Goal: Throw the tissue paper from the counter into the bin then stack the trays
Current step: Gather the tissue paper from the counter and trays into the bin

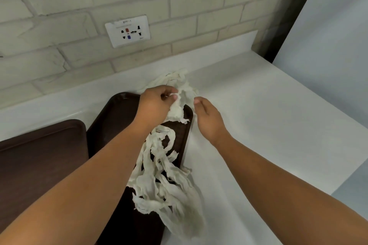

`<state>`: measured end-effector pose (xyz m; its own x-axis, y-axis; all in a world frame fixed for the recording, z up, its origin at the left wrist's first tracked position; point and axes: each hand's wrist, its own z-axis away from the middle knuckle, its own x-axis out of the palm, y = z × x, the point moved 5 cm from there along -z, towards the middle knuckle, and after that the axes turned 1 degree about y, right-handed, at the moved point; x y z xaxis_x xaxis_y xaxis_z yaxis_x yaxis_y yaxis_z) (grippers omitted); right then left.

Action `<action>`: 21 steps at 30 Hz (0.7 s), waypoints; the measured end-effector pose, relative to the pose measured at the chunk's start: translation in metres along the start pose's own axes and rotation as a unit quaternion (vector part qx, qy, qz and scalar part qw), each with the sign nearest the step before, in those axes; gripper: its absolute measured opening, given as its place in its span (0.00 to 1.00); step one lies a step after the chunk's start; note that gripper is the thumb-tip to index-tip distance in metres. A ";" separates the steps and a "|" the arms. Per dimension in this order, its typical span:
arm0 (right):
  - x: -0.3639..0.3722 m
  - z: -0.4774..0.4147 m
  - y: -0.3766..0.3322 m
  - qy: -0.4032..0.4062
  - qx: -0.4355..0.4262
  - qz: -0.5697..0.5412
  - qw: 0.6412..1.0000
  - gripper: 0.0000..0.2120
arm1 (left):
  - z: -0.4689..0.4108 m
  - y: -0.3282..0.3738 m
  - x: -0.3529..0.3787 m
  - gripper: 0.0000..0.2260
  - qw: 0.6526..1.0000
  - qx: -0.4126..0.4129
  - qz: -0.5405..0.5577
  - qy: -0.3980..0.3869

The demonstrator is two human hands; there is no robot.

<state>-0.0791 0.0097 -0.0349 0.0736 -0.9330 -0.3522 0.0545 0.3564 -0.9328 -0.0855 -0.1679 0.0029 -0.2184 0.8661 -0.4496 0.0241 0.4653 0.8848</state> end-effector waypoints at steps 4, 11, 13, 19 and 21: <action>0.004 0.000 -0.017 -0.074 0.094 -0.210 0.970 0.27 | 0.021 0.033 0.007 0.05 0.986 -0.024 0.163 -0.024; -0.013 0.011 -0.022 -0.185 0.209 -0.326 0.903 0.29 | 0.052 0.047 0.047 0.07 0.981 0.117 -0.097 -0.120; -0.021 0.013 -0.013 -0.162 0.210 -0.242 0.933 0.20 | 0.054 0.048 0.056 0.09 0.962 0.141 -0.164 -0.167; -0.059 0.012 0.020 0.001 0.194 -0.060 0.979 0.22 | 0.029 0.030 0.052 0.10 0.977 0.037 -0.076 -0.197; -0.066 0.010 0.025 0.010 0.182 -0.053 0.982 0.25 | 0.005 0.011 0.044 0.09 0.978 0.030 -0.151 -0.142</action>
<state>-0.0724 0.0806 -0.0342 0.0295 -0.9655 -0.2589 0.4136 0.2476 -0.8761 -0.0900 -0.1240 -0.0082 0.0542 0.6998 -0.7122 0.0598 0.7097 0.7019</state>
